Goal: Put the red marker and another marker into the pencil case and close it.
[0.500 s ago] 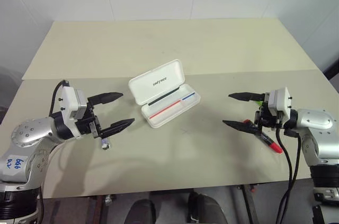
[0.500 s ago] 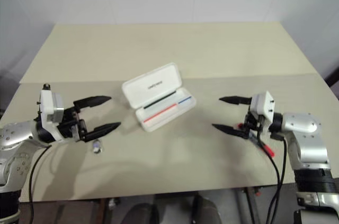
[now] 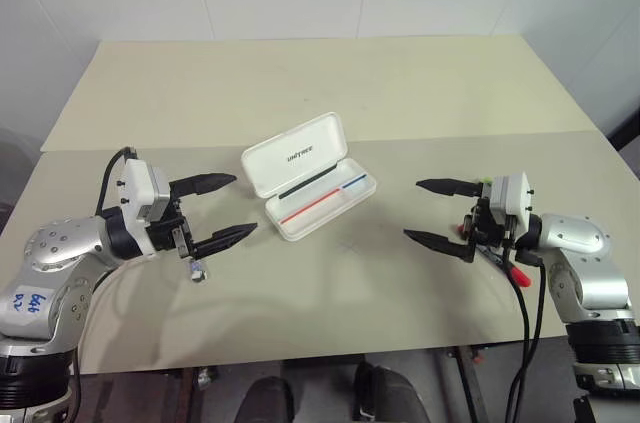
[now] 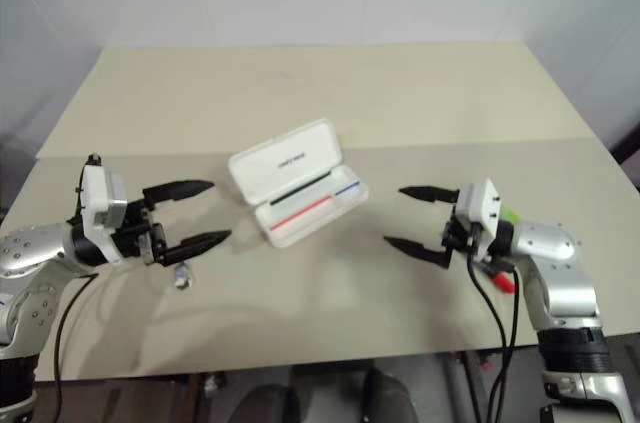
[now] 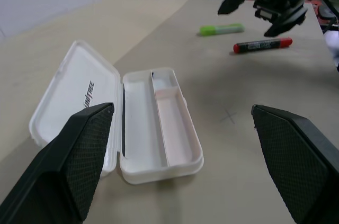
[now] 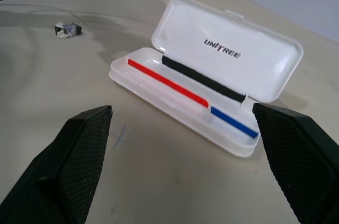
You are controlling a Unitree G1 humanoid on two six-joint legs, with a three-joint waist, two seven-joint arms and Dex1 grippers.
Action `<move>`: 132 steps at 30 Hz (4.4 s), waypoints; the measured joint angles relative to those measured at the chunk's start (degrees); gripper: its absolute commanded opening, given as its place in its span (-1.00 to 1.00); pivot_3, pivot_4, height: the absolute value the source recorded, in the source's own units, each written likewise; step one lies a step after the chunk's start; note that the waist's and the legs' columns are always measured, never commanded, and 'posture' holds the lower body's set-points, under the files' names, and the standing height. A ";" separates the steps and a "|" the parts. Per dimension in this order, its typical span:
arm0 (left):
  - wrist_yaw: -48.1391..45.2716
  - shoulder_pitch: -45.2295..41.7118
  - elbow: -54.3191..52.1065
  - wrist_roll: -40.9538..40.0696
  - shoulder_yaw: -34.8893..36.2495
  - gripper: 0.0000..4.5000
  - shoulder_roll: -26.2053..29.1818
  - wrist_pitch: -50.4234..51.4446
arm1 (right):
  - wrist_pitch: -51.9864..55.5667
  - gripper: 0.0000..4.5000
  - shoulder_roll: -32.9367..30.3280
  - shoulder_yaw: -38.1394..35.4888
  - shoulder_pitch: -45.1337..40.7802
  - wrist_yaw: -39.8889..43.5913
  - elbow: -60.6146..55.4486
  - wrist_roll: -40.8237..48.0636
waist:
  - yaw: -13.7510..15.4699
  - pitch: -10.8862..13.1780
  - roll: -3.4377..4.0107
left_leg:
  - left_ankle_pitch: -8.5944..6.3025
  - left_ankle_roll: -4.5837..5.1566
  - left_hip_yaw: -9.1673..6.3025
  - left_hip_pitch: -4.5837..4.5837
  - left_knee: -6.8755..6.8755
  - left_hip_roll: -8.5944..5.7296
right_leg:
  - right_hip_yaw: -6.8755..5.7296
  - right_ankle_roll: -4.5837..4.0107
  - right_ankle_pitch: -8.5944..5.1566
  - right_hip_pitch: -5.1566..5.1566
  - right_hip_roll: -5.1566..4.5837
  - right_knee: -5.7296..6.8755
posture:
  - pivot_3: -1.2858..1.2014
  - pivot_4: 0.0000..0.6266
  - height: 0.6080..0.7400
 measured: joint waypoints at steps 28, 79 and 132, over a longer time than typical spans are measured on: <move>3.80 -13.47 7.69 20.41 -27.54 -0.20 -7.16 5.85 | 9.60 1.00 -11.53 -1.07 -4.06 9.54 -5.12 5.25 | 0.32 -0.03 -0.09 | 0.00 0.01 0.00 -0.03 0.06 -0.06 | -0.02 0.01 0.01 0.03 -0.02 -0.02 | 0.03 -0.52 1.00; -7.16 -24.83 0.24 27.74 -41.57 -0.99 -5.09 23.19 | 15.54 1.00 -11.46 -1.65 -6.40 7.66 -13.62 8.07 | 0.26 -0.13 -0.26 | 0.01 0.04 -0.04 -0.03 0.23 -0.07 | 0.05 0.02 0.01 0.09 -0.02 0.02 | 0.03 -0.52 1.00; -6.09 -11.11 3.28 12.21 -31.11 0.96 -14.47 10.83 | 18.36 1.00 -9.67 0.28 -7.60 7.02 -12.13 8.67 | 0.24 -0.14 -0.27 | 0.01 0.05 -0.15 -0.06 0.49 -0.06 | 0.06 0.01 0.01 0.16 -0.04 0.11 | 0.03 -0.52 1.00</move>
